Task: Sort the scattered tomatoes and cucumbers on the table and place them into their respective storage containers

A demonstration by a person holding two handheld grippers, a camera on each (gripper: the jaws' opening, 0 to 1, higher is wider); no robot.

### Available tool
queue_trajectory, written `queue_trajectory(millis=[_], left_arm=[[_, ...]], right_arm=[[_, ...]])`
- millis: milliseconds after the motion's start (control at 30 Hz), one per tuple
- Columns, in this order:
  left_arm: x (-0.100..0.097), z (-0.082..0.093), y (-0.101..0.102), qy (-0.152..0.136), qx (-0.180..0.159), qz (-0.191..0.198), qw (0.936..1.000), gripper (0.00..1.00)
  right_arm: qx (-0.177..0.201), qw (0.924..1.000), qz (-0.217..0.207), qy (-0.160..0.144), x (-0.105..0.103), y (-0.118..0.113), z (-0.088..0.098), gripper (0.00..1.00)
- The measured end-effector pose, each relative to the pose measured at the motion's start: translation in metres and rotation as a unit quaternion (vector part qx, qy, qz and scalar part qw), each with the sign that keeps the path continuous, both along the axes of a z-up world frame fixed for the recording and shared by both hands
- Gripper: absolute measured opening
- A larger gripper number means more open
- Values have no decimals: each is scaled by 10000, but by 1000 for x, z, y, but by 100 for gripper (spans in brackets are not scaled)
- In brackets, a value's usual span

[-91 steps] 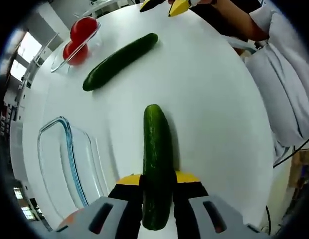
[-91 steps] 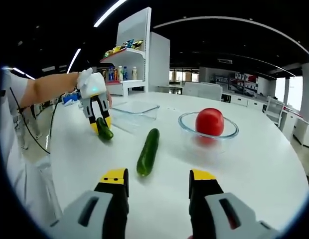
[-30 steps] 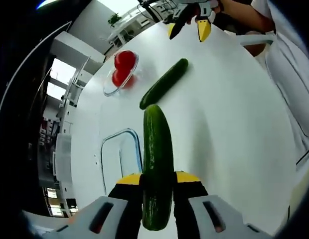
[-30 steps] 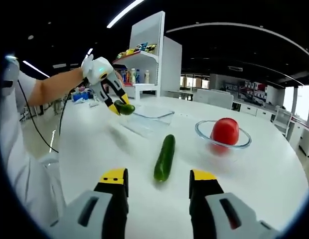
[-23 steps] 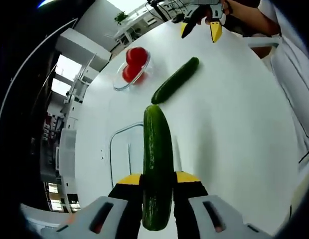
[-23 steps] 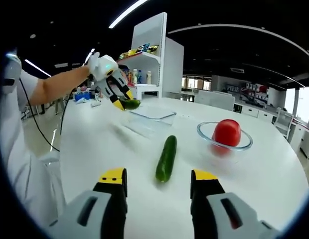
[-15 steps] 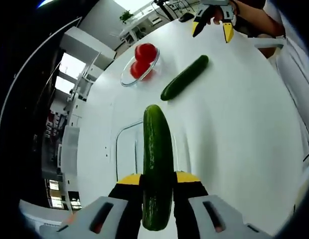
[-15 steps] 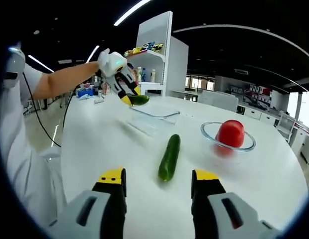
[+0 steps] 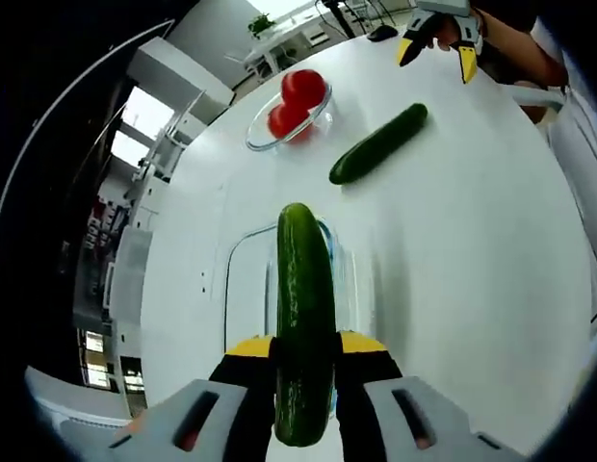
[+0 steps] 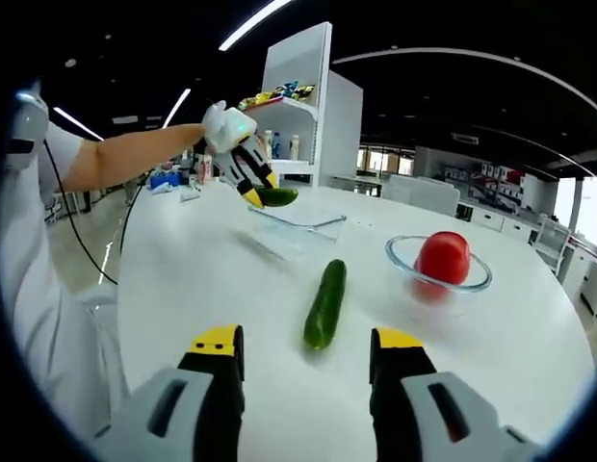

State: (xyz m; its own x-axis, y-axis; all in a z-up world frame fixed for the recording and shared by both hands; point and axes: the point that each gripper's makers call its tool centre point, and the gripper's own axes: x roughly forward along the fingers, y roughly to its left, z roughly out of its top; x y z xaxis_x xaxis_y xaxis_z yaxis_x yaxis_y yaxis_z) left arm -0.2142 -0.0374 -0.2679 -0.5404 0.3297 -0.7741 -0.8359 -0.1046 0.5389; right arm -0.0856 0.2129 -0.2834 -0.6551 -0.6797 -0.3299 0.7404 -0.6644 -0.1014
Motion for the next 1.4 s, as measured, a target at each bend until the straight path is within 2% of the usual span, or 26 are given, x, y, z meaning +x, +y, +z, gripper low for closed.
queue_trajectory(millis=[267, 367, 533, 667, 733, 867, 1000, 1400], left_arm=[[-13, -8, -6, -57, -92, 60, 9999, 22], [-22, -9, -8, -117, 29, 165, 9998, 22], [-29, -11, -6, -5, -30, 222, 9997, 22], [-34, -17, -6, -47, -94, 214, 9997, 22], [-42, -21, -6, 81, -171, 239, 9995, 22], [-43, -29, -1, 8, -204, 191, 9996, 22], [-51, -32, 0, 162, -356, 170, 9991, 22], [-62, -33, -3, 261, -238, 389, 9986, 23]], right_arm=[[63, 10000, 2, 2, 2, 2, 0, 51], [58, 10000, 6, 4, 1, 0, 1, 51], [89, 9999, 68, 31, 2, -2, 2, 51], [130, 9999, -8, 55, -2, 2, 3, 51], [102, 9999, -24, 64, -2, 2, 5, 51], [133, 9999, -22, 66, 0, 0, 4, 50], [109, 9999, -72, 18, 0, 0, 1, 50], [159, 9998, -107, -64, -3, 1, -8, 50]])
